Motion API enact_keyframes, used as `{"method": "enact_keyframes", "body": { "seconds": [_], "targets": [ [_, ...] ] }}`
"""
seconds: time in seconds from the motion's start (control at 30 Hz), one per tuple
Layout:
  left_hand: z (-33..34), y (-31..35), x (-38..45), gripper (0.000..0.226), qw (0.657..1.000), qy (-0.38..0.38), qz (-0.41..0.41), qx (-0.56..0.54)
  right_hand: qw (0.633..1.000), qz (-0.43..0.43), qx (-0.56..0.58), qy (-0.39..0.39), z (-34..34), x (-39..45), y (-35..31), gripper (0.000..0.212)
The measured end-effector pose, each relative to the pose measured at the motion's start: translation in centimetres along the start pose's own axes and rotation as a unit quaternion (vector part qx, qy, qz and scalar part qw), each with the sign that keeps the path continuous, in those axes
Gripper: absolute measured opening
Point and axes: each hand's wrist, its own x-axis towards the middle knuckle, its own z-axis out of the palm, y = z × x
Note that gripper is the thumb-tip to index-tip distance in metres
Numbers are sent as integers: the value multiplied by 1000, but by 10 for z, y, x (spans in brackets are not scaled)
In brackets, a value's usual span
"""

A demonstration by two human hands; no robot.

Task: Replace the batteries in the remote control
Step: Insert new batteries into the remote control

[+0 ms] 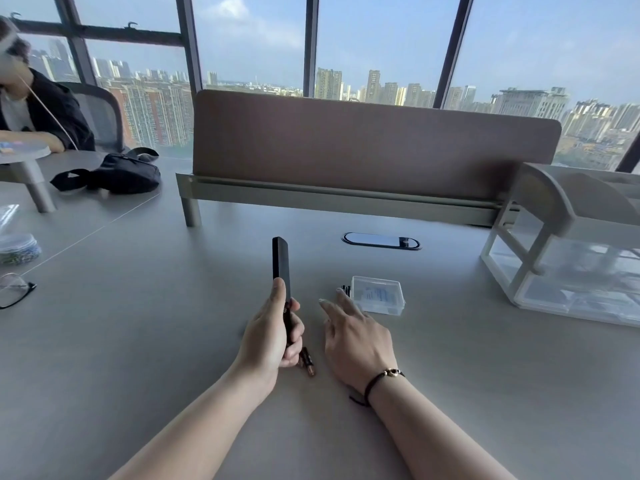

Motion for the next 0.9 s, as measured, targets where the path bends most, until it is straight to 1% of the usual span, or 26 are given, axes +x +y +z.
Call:
{"method": "enact_keyframes", "body": {
  "seconds": [0.13, 0.2, 0.37, 0.5, 0.63, 0.77, 0.9],
  "targets": [
    [0, 3, -1, 51, 998, 2, 50, -29, 999, 30, -27, -21, 4, 14, -3, 50],
    [0, 3, -2, 51, 998, -2, 59, -32, 998, 42, -42, -33, 5, 18, -4, 53],
    [-1, 2, -2, 52, 998, -12, 60, -26, 993, 77, -81, -47, 7, 25, -6, 58],
    [-2, 2, -3, 54, 998, -34, 35, -35, 991, 91, -94, -40, 9, 25, -7, 59],
    [-3, 3, -3, 55, 997, -51, 22, -53, 993, 74, -86, -12, 6, 16, -6, 52],
    [-3, 5, -3, 55, 997, -51, 19, -59, 997, 40, -57, 32, -2, -6, 3, 33],
    [-4, 5, -5, 54, 995, -62, 2, -77, 997, 50, 1, 65, -13, -25, 18, 18]
  ]
}}
